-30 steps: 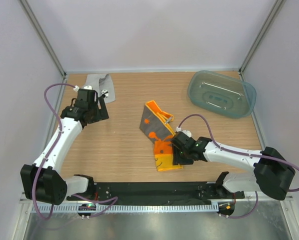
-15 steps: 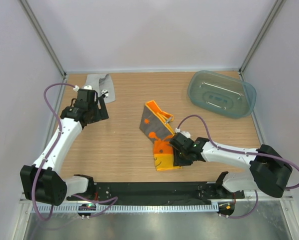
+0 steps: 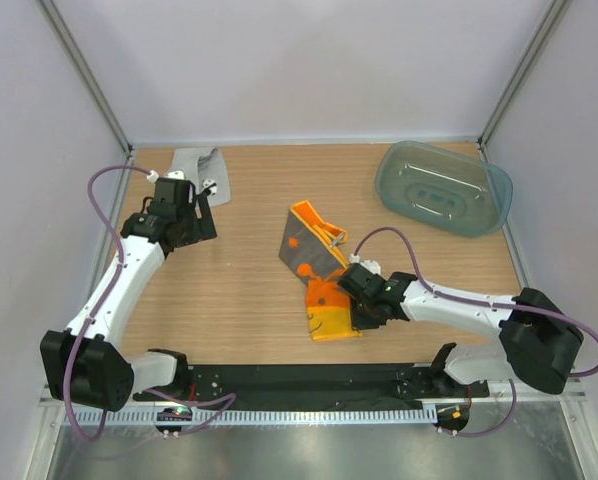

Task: Roll the towels
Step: Flatten the towel

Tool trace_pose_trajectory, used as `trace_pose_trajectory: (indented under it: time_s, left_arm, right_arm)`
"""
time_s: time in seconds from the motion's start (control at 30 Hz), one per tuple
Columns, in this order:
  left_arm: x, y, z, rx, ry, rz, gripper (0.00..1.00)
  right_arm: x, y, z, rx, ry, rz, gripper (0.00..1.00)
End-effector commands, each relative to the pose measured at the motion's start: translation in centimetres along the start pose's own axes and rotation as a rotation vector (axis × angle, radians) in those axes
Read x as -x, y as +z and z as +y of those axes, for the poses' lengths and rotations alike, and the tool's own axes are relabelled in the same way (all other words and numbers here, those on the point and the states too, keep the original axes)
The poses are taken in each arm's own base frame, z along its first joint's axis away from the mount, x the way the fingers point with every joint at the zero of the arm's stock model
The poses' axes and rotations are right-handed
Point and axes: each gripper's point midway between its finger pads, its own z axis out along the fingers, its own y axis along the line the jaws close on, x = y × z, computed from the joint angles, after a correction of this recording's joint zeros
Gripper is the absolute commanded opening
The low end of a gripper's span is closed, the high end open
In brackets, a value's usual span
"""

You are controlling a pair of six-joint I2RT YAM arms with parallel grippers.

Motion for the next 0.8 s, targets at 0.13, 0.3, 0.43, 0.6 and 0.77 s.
trace_pose_trajectory:
  time_s: [0.13, 0.3, 0.43, 0.6, 0.77]
  left_arm:
    - [1.9, -1.1, -0.1, -0.004, 0.0, -0.08, 0.84]
    - [2.0, -1.2, 0.0, -0.004, 0.0, -0.084, 0.84]
    - [2.0, -1.4, -0.7, -0.043, 0.011, -0.083, 0.84]
    - [1.8, -1.8, -1.6, -0.073, 0.037, -0.098, 0.84]
    - [0.9, -2.0, -3.8, -0.091, 0.037, -0.068, 0.84]
  right_arm:
    - [4.0, -3.9, 1.9, 0.001, -0.077, -0.088, 0.01]
    - [8.5, -9.8, 5.2, 0.055, -0.217, -0.211, 0.01]
    - [11.4, -18.2, 6.6, 0.088, -0.358, -0.351, 0.01]
    - [14.3, -31.1, 4.0, 0.145, -0.29, -0.684, 0.01]
    - [12.6, -30.7, -0.1, 0.054, -0.234, -0.669, 0.01]
